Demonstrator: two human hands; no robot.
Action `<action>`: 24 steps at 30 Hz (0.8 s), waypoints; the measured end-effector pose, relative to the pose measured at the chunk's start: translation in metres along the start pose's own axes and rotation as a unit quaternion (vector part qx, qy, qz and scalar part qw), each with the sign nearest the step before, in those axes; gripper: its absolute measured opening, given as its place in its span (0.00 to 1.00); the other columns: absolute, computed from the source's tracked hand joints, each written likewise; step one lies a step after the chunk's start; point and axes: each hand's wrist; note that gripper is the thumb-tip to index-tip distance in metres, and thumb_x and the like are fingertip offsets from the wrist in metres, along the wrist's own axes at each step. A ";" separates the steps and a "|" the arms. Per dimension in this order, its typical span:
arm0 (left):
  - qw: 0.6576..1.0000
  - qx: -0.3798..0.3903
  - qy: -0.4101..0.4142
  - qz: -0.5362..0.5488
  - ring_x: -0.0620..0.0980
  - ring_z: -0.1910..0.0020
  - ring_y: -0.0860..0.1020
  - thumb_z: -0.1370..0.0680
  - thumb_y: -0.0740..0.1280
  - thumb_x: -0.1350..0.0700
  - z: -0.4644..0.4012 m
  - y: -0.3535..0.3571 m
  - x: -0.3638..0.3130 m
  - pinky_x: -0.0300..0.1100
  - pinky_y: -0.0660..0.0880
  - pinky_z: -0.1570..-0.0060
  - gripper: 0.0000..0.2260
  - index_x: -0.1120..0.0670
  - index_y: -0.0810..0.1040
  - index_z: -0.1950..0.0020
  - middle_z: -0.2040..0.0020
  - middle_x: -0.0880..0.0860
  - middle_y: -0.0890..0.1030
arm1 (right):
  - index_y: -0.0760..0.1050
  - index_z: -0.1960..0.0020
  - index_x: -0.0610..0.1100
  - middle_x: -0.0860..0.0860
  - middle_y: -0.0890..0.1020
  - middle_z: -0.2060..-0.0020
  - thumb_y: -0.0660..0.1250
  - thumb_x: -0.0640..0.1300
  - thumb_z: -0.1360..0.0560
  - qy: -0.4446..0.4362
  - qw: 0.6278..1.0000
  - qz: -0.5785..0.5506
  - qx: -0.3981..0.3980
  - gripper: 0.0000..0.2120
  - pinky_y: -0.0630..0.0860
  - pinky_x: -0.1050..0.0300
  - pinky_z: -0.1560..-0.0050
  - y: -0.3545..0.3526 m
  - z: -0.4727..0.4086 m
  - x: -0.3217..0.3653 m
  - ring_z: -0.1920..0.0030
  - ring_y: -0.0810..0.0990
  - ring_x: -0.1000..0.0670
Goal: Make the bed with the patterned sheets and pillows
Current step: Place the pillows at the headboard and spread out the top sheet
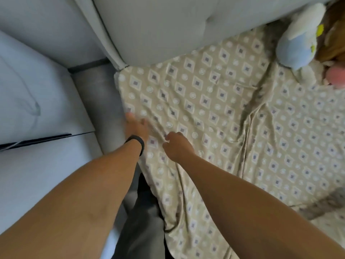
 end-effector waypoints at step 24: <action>0.992 0.021 -0.009 0.126 0.52 0.37 0.76 0.18 0.65 0.48 -0.167 -0.093 -0.018 0.50 0.72 0.34 0.18 0.53 0.75 0.30 0.35 0.52 0.78 | 0.73 0.42 0.43 0.49 0.70 0.52 0.54 0.41 0.19 0.004 0.994 0.071 -0.083 0.11 0.78 0.45 0.44 -0.016 -0.084 0.061 0.46 0.77 0.42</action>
Point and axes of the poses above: each hand's wrist, its own z-axis away from the middle knuckle, its own y-axis out of the palm, x = y × z
